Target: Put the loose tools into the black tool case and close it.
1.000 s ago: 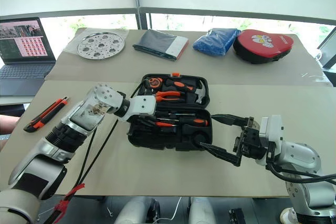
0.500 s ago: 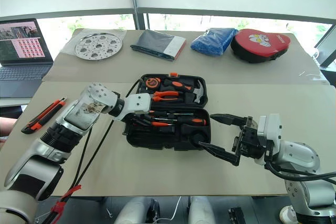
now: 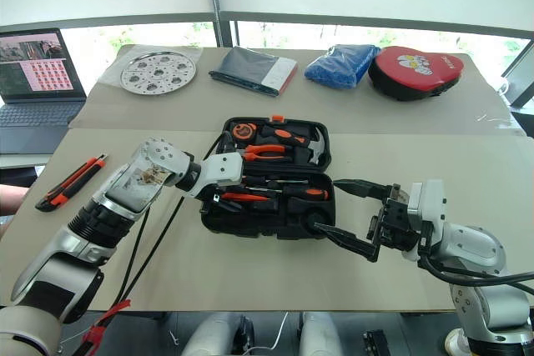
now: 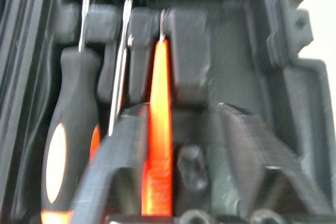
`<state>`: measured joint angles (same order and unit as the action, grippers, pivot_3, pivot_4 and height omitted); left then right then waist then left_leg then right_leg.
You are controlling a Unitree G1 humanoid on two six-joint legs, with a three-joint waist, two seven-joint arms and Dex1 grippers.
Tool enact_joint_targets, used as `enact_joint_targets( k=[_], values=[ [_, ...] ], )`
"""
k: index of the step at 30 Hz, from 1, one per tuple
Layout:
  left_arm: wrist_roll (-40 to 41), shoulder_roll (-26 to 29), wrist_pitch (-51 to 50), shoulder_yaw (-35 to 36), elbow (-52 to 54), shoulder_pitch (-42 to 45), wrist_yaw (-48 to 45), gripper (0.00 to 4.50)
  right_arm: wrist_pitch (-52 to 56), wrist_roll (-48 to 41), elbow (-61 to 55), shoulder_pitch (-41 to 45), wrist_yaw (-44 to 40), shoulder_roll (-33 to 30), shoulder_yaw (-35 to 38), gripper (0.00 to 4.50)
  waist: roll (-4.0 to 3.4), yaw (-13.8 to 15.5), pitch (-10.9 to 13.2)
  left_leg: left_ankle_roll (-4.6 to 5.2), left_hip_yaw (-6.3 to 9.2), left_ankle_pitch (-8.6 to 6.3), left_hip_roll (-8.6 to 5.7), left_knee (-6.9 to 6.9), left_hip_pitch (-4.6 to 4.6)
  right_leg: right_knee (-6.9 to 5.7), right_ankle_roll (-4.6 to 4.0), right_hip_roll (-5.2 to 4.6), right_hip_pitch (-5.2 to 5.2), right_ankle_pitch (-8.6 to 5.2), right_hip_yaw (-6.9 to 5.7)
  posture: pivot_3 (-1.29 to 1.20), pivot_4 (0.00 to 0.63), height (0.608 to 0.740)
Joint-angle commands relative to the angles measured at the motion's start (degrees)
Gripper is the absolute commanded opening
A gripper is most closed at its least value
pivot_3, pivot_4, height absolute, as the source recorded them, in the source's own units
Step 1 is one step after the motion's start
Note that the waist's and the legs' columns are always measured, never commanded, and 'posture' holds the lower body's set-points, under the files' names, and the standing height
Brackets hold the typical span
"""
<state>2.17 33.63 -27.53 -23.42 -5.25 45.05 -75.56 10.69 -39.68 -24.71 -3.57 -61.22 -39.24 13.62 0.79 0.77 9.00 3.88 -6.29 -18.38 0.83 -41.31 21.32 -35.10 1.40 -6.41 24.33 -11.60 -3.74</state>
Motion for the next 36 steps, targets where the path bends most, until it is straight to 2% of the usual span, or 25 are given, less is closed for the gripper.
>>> enact_joint_targets(
  k=[1,2,5,9,10,14,18,27,36],
  values=[
    [5.6,-0.5,1.2,5.9,3.3,1.3,-0.6,2.72,0.3,-1.4,-2.1,-0.1,-0.2,-0.1,0.7,4.5,0.0,0.0,0.0,0.0,0.0,0.0,0.0,-0.01,0.0,-0.01,0.0,-0.01,0.0,0.0,0.0,0.0,0.15,0.74],
    [6.0,-0.1,1.9,6.5,3.0,0.8,-0.6,2.72,0.2,-1.4,-2.1,-0.2,-0.2,-0.1,0.7,4.5,0.0,0.0,0.0,0.01,0.0,0.0,0.0,-0.01,0.0,-0.01,0.0,-0.01,0.0,0.0,0.0,0.0,0.15,0.74],
    [6.2,1.0,7.4,8.1,0.4,-1.3,-0.5,1.92,0.1,-1.4,-2.2,-0.2,0.0,0.0,0.7,4.5,0.0,0.0,0.0,0.0,0.0,0.0,0.0,-0.01,-0.01,-0.01,0.0,-0.01,-0.01,0.0,0.0,0.0,0.15,0.74],
    [8.9,-0.5,17.1,11.6,-4.5,-4.8,-1.1,0.32,-0.1,-1.2,-2.3,-0.4,0.3,0.5,0.4,4.5,-0.01,-0.1,0.0,0.0,-0.02,0.0,0.01,0.0,-0.04,-0.03,0.0,0.0,-0.01,0.0,0.0,0.0,0.15,0.74],
    [9.4,-0.7,18.5,11.9,-5.9,-5.8,-1.5,0.05,-0.1,-1.1,-2.3,-0.5,0.4,0.6,0.4,4.5,-0.01,-0.1,0.0,0.0,-0.01,0.0,0.01,0.0,-0.04,-0.03,0.0,0.0,-0.01,0.01,-0.01,0.0,0.15,0.74],
    [10.2,-2.3,24.8,12.5,-9.5,-7.8,-2.8,0.05,-0.1,-0.9,-2.2,-0.4,0.6,0.9,0.3,4.5,0.0,0.2,0.0,0.0,-0.02,0.0,-0.01,-0.05,-0.02,-0.02,0.01,-0.02,-0.03,0.02,-0.02,0.0,0.15,0.74],
    [7.8,-3.2,30.5,10.7,-12.2,-8.5,-2.6,0.05,-0.2,-0.8,-2.1,-0.4,0.8,1.0,0.0,4.5,0.0,0.4,0.0,0.06,-0.02,-0.04,-0.02,-0.15,0.0,-0.01,0.04,-0.04,-0.06,0.04,-0.04,0.0,0.15,0.74],
    [2.3,-3.9,33.6,8.3,-15.6,-8.2,0.2,0.05,-0.3,-0.6,-2.5,-0.7,1.3,1.5,-0.5,4.5,-0.01,0.3,0.0,0.11,-0.03,-0.07,-0.02,-0.18,0.0,-0.01,0.06,-0.04,-0.07,0.06,-0.04,0.0,0.15,0.74],
    [3.5,-5.4,31.6,9.4,-15.4,-7.9,2.3,0.05,-0.7,-0.6,-2.6,-1.3,1.5,1.9,-0.8,4.5,-0.01,0.1,0.0,0.14,-0.02,-0.09,0.0,-0.27,-0.01,-0.07,0.07,-0.05,-0.09,0.08,-0.03,0.0,0.15,0.74]
  ],
)
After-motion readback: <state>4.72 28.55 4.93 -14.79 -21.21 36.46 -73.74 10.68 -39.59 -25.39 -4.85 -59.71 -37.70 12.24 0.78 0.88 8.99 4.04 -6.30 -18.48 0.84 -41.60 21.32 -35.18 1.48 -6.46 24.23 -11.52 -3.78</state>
